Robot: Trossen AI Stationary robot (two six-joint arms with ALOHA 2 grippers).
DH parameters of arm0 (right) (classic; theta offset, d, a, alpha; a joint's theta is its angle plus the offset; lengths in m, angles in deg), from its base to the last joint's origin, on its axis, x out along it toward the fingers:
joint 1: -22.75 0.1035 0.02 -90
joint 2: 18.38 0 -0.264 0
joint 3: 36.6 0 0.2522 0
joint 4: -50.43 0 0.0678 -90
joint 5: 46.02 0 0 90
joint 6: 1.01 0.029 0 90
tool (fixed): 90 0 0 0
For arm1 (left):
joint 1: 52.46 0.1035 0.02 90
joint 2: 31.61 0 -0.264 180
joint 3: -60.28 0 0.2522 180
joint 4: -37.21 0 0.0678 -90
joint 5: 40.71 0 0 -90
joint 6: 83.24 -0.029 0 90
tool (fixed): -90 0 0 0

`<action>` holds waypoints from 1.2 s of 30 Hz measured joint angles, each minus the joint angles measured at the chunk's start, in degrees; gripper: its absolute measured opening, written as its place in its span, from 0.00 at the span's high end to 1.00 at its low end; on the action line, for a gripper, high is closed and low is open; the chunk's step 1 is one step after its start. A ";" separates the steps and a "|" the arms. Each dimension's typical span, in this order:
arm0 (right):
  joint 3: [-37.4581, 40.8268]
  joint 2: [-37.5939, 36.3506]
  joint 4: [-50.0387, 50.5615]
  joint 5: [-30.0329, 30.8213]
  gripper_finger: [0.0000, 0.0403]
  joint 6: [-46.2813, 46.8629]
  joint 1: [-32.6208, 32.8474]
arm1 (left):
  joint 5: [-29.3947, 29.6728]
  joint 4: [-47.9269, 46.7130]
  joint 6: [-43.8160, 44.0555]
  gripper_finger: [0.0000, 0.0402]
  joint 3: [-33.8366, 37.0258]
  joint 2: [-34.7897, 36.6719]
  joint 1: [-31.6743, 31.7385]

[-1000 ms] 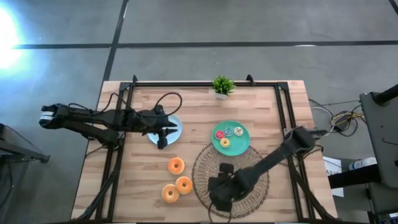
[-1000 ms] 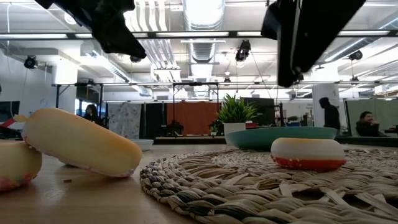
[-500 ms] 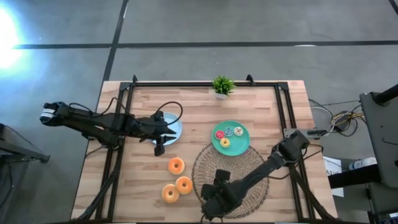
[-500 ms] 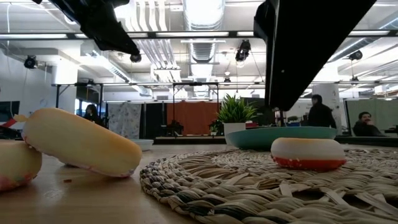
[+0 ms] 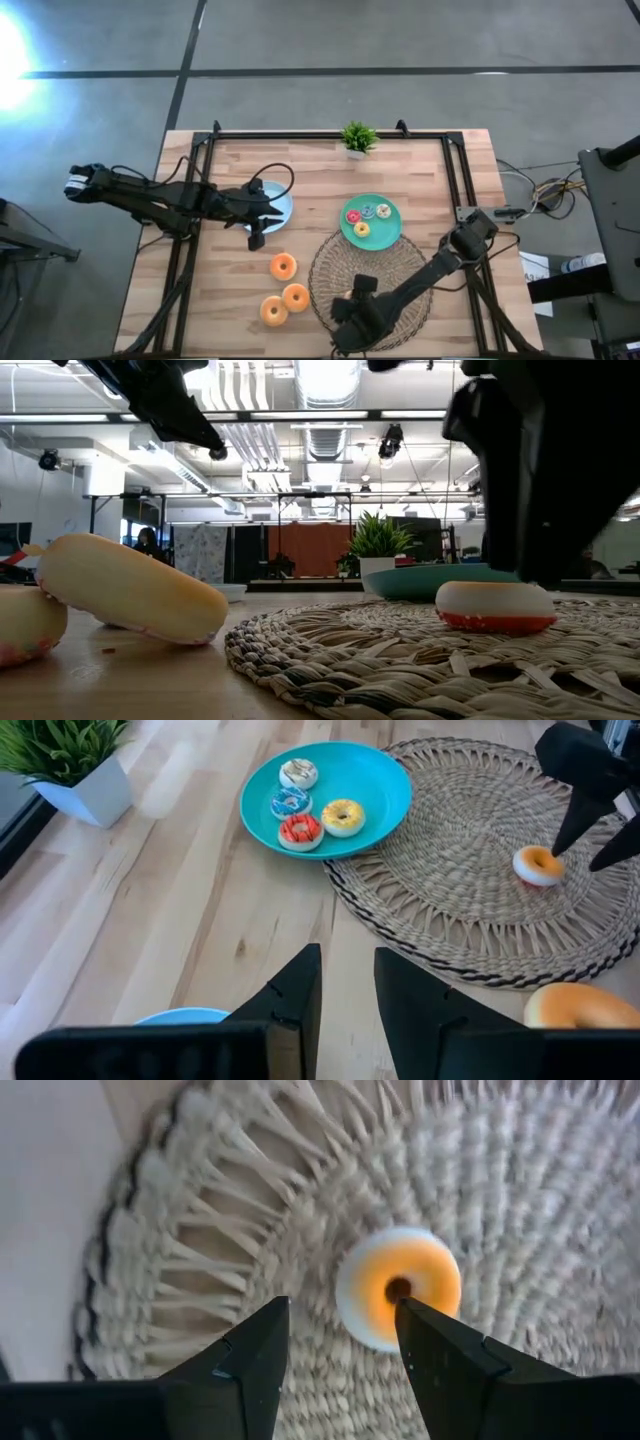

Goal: Pick & Place donuts
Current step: Put the small red donut on the green plate

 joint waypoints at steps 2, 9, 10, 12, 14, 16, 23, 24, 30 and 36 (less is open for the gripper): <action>-0.31 -0.03 -0.86 0.03 0.56 -1.50 -0.13 | 0.01 0.02 -0.02 0.82 0.00 0.00 0.00; 1.52 -0.04 -0.76 -0.40 0.58 -1.64 -0.29 | 0.42 0.05 -0.09 0.82 0.00 0.00 0.00; 1.76 -0.04 -0.91 -0.40 0.59 -1.64 -0.33 | 0.41 0.04 -0.09 0.82 0.00 0.00 0.00; 2.02 -0.04 -1.07 -0.47 0.61 -1.65 -0.37 | 0.52 0.07 -0.11 0.82 0.00 0.00 0.00; 2.14 -0.04 -1.89 -0.58 0.63 -1.71 -0.53 | 1.05 0.07 -0.13 0.82 0.00 0.00 0.00; 2.32 -0.04 -2.33 -0.57 0.66 -1.82 -0.72 | 1.58 0.10 -0.15 0.82 0.00 0.00 0.00; 4.03 0.00 -4.21 -1.69 0.76 -1.84 -1.32 | 1.85 0.10 -0.13 0.82 0.00 0.00 0.02; 4.20 0.00 -4.35 -1.69 0.77 -1.84 -1.44 | 1.86 0.10 -0.15 0.82 0.00 0.00 0.02; 4.50 0.00 -4.65 -1.93 0.83 -1.63 -1.95 | 1.84 0.10 -0.13 0.82 0.00 0.00 0.02; 4.50 -0.26 -4.61 -1.85 0.93 0.67 -2.67 | 1.81 0.08 -0.13 0.82 0.00 0.00 0.00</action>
